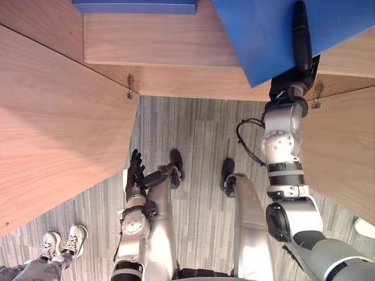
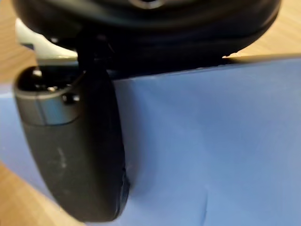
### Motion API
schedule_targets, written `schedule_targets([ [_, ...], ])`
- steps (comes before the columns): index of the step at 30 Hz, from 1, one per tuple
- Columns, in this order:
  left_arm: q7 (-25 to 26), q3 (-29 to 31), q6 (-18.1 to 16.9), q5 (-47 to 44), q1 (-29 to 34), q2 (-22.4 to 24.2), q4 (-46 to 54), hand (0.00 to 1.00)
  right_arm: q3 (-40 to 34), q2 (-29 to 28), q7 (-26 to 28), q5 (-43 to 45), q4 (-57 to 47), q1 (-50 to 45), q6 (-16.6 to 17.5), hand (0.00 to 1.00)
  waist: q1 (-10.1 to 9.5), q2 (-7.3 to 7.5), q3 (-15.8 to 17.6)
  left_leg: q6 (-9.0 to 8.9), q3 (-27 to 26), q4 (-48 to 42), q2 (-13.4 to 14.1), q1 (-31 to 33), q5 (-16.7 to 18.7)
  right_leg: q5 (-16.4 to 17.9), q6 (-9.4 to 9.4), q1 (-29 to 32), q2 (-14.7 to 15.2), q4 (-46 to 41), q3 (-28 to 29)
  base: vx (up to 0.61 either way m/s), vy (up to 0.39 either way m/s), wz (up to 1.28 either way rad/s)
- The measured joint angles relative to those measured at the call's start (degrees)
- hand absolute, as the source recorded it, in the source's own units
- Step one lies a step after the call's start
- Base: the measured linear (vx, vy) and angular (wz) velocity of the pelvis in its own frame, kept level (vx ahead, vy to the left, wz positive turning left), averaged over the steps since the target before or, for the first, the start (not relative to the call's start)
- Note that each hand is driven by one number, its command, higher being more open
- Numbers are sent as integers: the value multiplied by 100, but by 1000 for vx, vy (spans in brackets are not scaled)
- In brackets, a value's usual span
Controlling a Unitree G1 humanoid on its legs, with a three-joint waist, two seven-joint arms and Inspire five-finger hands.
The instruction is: Walk over to the cabinet, pick up the folder, carry it to the office cabinet, place the folder inside the office cabinet, then close the office cabinet door
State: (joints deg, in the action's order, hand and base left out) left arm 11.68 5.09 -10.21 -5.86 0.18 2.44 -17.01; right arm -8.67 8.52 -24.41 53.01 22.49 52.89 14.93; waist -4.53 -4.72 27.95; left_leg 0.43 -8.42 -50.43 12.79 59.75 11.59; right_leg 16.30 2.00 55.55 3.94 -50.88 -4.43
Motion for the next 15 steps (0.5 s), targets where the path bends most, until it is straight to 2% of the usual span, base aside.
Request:
schedule_targets([
  [1,78,-90,2,-113,-8,56,0,100,-4,64,-62,545,362,286,57,100,67,-1,-1,-24,6,288,-24,-119,-169,-147,-16,-147,2,286,-79,-31,-40,9],
  [6,102,-193,1,-159,-17,59,-20,100,-4,136,-62,665,526,659,75,100,55,-7,-6,-17,9,515,-57,-167,-340,-243,-104,-155,25,375,-151,-67,-47,8],
  [10,139,-236,4,-215,-50,69,-195,100,58,120,-3,968,505,933,112,100,55,-13,-12,-12,-22,806,-72,-408,-468,-318,-137,-381,33,598,-214,-23,-40,8],
  [15,182,-247,-2,-240,-141,47,-429,100,701,255,350,931,293,1002,81,100,69,-14,-57,-15,-107,903,-49,-546,-474,-338,-134,-492,26,713,-203,12,-10,-2],
])
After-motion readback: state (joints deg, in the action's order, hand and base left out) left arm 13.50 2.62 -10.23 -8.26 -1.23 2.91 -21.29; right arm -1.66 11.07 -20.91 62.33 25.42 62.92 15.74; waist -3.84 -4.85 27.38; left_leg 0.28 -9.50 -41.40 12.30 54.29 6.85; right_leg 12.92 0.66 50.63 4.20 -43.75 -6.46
